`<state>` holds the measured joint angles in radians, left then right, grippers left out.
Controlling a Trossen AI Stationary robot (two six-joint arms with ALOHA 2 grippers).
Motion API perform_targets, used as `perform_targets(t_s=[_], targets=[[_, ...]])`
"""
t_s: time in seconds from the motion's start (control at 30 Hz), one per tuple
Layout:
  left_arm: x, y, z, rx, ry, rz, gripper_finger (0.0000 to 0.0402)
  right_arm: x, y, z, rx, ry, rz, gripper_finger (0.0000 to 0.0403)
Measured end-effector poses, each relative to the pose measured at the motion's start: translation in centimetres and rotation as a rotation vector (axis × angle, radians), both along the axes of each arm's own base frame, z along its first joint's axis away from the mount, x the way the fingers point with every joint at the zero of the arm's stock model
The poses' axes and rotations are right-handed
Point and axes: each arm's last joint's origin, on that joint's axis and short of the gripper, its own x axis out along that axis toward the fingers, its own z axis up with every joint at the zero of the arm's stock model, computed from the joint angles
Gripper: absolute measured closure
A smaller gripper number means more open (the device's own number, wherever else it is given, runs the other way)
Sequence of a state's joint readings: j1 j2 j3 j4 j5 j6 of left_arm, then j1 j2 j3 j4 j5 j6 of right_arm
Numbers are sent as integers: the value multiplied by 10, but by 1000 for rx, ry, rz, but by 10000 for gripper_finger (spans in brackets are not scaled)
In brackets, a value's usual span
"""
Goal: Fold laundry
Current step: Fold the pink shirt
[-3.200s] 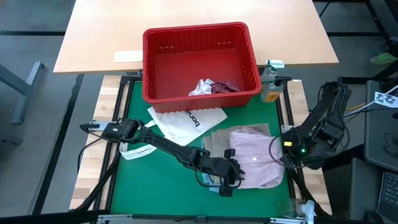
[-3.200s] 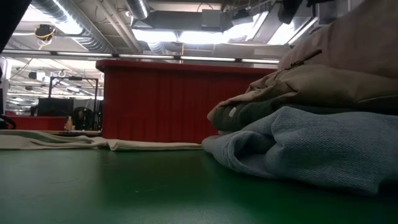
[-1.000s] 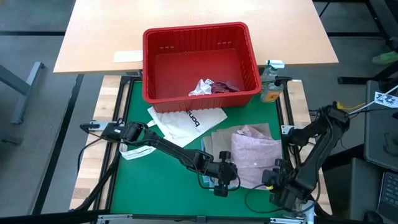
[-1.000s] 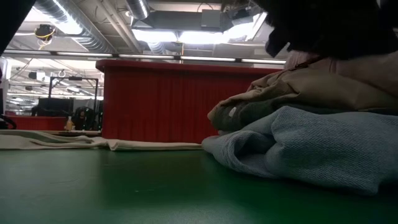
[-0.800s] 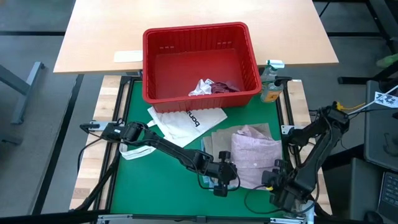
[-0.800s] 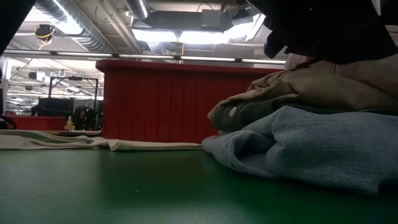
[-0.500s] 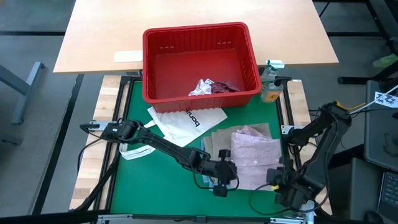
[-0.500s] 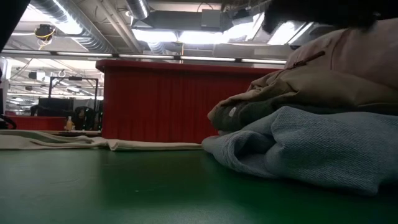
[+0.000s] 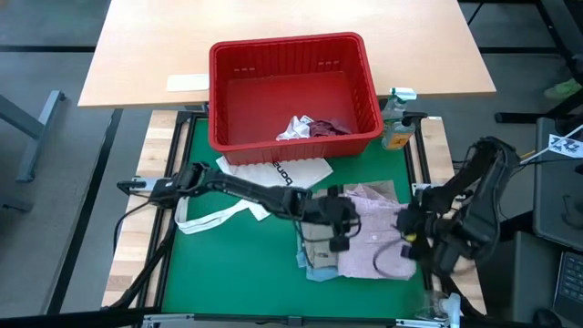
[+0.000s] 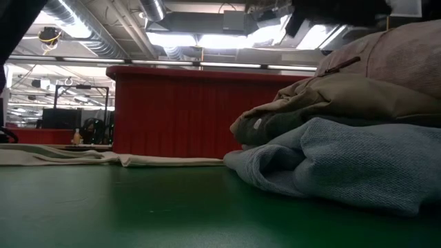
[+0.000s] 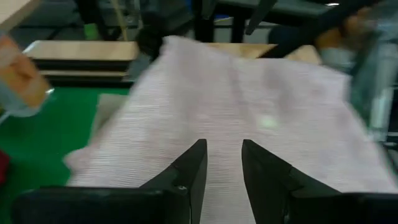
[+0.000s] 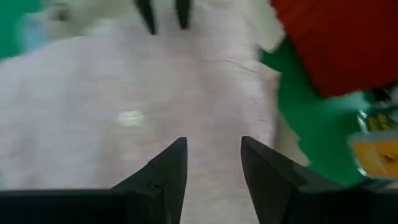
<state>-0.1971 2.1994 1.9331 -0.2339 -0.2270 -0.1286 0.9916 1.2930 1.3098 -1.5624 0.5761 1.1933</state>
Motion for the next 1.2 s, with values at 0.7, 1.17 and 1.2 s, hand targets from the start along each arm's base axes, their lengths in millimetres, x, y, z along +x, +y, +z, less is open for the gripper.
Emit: perform_targets(t_s=[0.7,1.17,1.2], targets=[[15,62,-65,-15,237,146,306,-31,-76,-121,191,22,-271,251],[-1,50,-14,-24,152,115,306,-28,-68,-66,310,61,-223,251],[-2,46,-9,-30,135,106,306,-27,-67,-58,335,42,-209,251]])
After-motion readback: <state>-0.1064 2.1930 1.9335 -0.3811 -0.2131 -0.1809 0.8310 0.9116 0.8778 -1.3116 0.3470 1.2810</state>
